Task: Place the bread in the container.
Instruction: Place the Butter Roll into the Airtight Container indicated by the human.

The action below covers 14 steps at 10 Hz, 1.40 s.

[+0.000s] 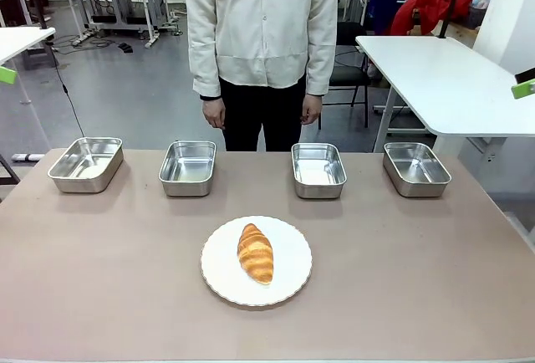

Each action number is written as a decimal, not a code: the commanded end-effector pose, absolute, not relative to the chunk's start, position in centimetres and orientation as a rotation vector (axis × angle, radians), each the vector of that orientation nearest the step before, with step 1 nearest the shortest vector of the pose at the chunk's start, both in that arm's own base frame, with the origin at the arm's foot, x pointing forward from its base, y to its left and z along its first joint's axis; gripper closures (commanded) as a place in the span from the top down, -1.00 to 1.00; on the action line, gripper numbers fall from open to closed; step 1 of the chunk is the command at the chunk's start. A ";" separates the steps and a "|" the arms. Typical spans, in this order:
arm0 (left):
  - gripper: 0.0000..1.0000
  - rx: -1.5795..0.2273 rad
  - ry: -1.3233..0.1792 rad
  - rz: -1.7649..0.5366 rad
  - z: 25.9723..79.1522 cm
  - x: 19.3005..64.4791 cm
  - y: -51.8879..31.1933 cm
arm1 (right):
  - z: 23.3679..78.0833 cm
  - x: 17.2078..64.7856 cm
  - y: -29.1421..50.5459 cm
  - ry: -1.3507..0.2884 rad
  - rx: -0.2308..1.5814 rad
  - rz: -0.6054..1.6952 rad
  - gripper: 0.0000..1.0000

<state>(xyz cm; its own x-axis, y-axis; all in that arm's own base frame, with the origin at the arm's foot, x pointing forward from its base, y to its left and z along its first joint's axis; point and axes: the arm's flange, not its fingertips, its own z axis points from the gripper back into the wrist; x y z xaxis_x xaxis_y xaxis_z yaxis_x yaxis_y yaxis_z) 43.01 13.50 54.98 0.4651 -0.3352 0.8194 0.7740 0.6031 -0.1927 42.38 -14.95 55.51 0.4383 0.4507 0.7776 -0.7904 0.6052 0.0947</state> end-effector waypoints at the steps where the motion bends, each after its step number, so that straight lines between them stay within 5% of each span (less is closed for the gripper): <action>1: 1.00 -0.609 -0.834 -0.738 55.1 43.0 13.5 | 55.6 42.4 -14.9 -0.801 0.494 0.812 1.00; 14: 1.00 -0.609 -0.834 -0.738 55.1 43.0 13.5 | 55.6 42.4 -14.9 -0.801 0.494 0.812 1.00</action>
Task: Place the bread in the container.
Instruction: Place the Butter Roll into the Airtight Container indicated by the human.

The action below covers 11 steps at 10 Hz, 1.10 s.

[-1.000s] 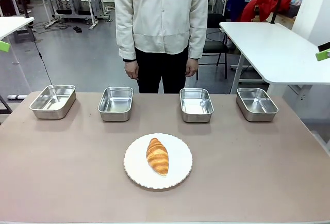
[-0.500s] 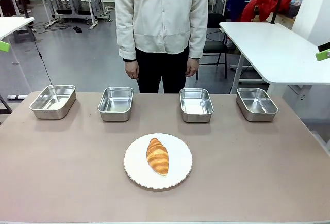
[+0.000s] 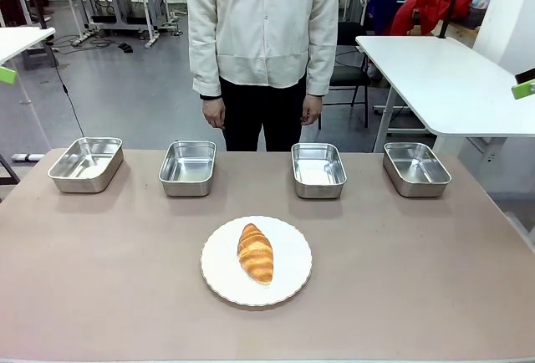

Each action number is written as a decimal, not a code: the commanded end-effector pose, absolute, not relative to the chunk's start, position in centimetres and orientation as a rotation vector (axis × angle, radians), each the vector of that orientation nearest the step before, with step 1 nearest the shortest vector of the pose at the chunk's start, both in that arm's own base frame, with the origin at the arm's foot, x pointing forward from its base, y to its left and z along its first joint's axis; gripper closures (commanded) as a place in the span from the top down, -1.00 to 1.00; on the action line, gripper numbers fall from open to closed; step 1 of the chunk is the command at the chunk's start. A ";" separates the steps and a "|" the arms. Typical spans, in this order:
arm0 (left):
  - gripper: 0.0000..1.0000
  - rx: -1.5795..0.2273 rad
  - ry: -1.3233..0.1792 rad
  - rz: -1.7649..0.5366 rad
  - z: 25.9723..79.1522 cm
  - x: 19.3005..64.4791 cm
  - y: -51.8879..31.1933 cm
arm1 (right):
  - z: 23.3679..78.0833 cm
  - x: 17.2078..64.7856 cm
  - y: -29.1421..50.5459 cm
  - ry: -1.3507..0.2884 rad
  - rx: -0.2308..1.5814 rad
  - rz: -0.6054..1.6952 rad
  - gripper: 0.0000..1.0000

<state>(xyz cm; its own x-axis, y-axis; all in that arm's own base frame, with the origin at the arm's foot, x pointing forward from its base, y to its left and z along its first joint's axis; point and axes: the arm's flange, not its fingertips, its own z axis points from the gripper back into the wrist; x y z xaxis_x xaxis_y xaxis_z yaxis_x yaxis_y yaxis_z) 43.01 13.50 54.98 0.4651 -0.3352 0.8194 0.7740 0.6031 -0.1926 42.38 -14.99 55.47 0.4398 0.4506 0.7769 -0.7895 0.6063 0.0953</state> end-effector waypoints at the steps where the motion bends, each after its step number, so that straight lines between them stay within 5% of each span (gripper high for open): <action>1: 1.00 -0.609 -0.834 -0.738 55.1 43.0 13.5 | 55.6 42.4 -14.9 -0.801 0.494 0.812 1.00; 11: 1.00 -0.609 -0.834 -0.738 55.1 43.0 13.5 | 55.6 42.4 -14.9 -0.801 0.494 0.812 1.00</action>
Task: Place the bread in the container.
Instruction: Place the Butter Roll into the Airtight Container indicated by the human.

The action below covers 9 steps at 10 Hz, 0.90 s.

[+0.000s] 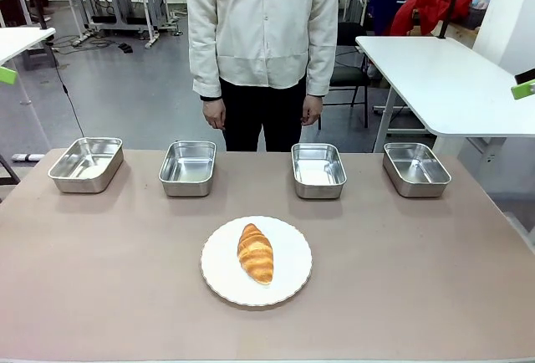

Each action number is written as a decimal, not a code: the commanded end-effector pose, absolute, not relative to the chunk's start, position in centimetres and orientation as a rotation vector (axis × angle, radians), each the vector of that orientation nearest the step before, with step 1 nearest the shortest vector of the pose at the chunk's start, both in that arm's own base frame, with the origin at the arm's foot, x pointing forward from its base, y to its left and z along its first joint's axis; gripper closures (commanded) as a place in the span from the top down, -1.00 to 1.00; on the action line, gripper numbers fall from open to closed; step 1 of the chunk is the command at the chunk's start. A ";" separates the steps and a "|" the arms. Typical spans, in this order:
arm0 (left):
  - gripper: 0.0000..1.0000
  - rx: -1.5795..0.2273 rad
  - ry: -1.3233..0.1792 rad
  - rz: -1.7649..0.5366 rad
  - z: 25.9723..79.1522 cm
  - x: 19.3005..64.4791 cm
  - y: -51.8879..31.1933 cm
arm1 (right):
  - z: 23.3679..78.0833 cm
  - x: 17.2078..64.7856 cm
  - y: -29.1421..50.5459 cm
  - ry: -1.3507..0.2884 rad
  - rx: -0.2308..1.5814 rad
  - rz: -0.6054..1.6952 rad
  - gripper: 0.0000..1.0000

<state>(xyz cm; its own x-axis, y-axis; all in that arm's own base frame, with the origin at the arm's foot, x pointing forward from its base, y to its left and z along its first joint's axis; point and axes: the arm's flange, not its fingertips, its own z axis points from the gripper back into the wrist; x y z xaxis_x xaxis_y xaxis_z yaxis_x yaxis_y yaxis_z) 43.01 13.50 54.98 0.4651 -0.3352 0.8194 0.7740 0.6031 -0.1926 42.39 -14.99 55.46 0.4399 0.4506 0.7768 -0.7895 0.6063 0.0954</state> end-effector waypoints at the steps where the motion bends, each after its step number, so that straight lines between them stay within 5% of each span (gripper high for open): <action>1: 1.00 -0.609 -0.834 -0.738 55.1 43.0 13.5 | 55.6 42.4 -14.9 -0.801 0.494 0.812 1.00; 9: 1.00 -0.609 -0.834 -0.738 55.1 43.0 13.5 | 55.6 42.4 -14.9 -0.801 0.494 0.812 1.00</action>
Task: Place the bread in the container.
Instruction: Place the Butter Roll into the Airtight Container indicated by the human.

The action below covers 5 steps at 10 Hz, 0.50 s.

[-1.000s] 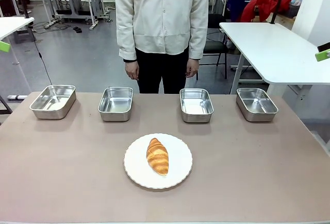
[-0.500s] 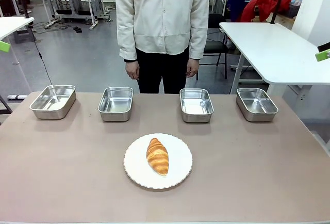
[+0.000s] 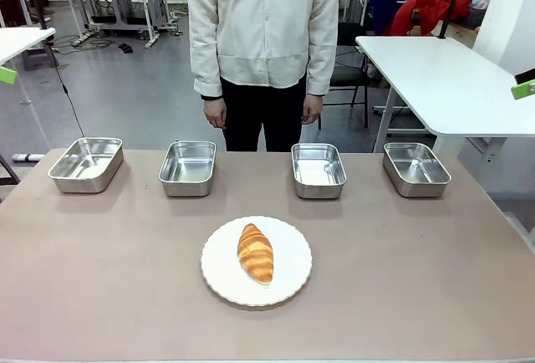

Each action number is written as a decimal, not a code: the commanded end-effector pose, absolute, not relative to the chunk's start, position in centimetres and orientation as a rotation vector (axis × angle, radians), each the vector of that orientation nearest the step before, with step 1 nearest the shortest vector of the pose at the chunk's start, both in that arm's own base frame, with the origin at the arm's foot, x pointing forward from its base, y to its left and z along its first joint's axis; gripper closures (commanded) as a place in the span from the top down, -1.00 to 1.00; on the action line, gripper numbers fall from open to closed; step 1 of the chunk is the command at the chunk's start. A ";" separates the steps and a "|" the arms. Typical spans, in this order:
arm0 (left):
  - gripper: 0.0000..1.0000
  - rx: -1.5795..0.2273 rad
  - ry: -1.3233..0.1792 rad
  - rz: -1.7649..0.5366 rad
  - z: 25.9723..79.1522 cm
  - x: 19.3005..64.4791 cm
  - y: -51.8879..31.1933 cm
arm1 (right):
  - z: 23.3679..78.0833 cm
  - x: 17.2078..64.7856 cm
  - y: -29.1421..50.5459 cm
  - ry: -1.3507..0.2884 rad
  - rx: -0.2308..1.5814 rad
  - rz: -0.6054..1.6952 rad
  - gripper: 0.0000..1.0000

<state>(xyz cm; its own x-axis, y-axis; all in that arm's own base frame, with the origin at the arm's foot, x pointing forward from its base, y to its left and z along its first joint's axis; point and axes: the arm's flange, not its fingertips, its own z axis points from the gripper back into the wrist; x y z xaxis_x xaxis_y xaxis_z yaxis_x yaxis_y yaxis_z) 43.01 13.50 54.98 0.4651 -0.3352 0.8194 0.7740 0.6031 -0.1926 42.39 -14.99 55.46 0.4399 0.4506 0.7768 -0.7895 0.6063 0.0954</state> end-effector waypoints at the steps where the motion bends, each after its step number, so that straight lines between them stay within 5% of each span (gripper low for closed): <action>1: 1.00 -0.609 -0.834 -0.738 55.1 43.0 13.5 | 55.6 42.4 -14.9 -0.801 0.494 0.812 1.00; 5: 1.00 -0.609 -0.834 -0.738 55.1 43.0 13.5 | 55.6 42.4 -14.9 -0.801 0.494 0.812 1.00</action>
